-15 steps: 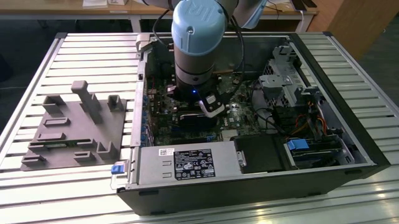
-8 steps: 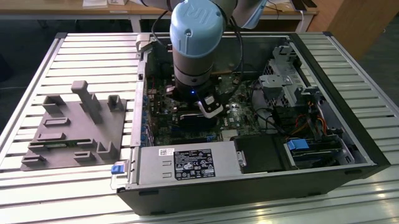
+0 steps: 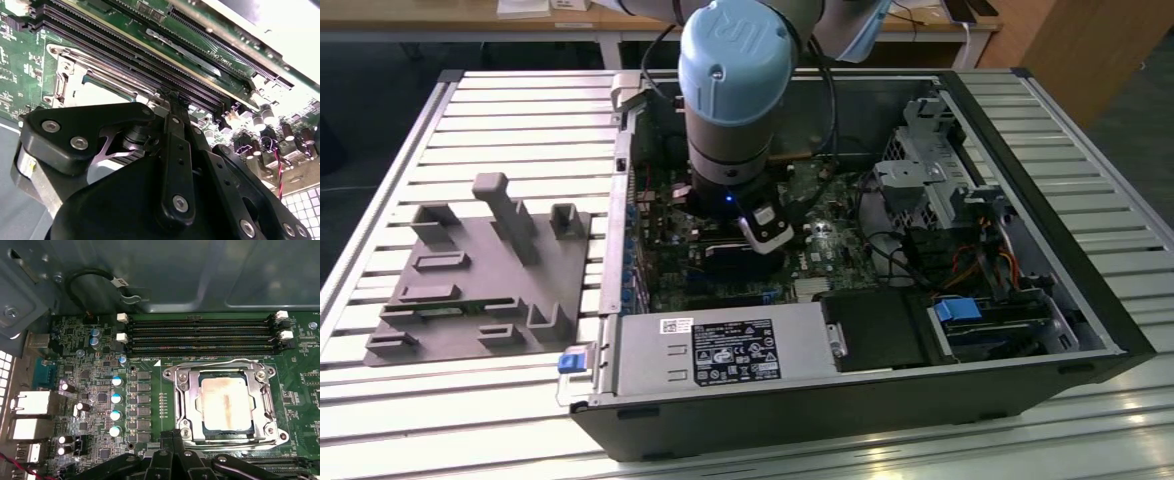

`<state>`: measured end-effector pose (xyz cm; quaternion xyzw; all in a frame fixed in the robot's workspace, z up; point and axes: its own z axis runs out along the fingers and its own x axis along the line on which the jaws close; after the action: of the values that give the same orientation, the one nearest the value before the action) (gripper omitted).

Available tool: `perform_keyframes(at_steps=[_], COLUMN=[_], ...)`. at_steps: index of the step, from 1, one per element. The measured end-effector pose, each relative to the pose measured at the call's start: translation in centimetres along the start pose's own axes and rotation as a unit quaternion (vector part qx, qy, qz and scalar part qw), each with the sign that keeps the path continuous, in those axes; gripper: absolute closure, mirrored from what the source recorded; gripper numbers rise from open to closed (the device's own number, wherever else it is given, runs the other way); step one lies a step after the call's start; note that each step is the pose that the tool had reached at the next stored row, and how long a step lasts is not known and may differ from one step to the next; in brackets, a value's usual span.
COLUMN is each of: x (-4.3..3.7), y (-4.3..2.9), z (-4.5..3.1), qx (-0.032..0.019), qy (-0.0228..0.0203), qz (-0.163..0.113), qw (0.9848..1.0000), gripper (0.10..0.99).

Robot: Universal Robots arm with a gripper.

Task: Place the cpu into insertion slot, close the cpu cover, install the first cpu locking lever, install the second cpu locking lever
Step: 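Install the second cpu locking lever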

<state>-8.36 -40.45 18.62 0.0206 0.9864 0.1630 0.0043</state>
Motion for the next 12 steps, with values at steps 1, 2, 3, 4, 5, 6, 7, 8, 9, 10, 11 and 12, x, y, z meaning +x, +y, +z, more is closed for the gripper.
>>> perform_keyframes(at_steps=[1,2,3,4,5,6,7,8,9,10,11,12], x=[0.08,0.15,0.21,0.24,0.25,0.25,0.25,0.26,0.26,0.26,0.26,0.26], y=[0.00,0.00,0.00,0.01,0.00,0.00,0.00,0.00,0.02,0.04,0.07,0.09], z=[0.00,-0.01,-0.02,-0.02,-0.03,-0.04,-0.04,-0.05,-0.09,-0.15,-0.23,-0.30], qx=[0.0000,-0.0001,0.0000,0.0003,0.0011,0.0014,0.0015,0.0015,0.0016,0.0015,0.0016,0.0014], qy=[0.0000,0.0000,0.0000,-0.0001,0.0000,0.0001,0.0000,0.0000,0.0000,0.0000,0.0000,0.0000], qz=[0.000,0.000,0.000,0.000,0.000,0.000,0.000,0.000,0.000,0.000,0.000,0.000], qw=[1.0000,1.0000,1.0000,1.0000,1.0000,1.0000,1.0000,1.0000,1.0000,1.0000,1.0000,1.0000], gripper=[0.980,0.980,0.980,0.980,0.980,0.980,0.980,0.980,0.980,0.980,0.980,0.980])
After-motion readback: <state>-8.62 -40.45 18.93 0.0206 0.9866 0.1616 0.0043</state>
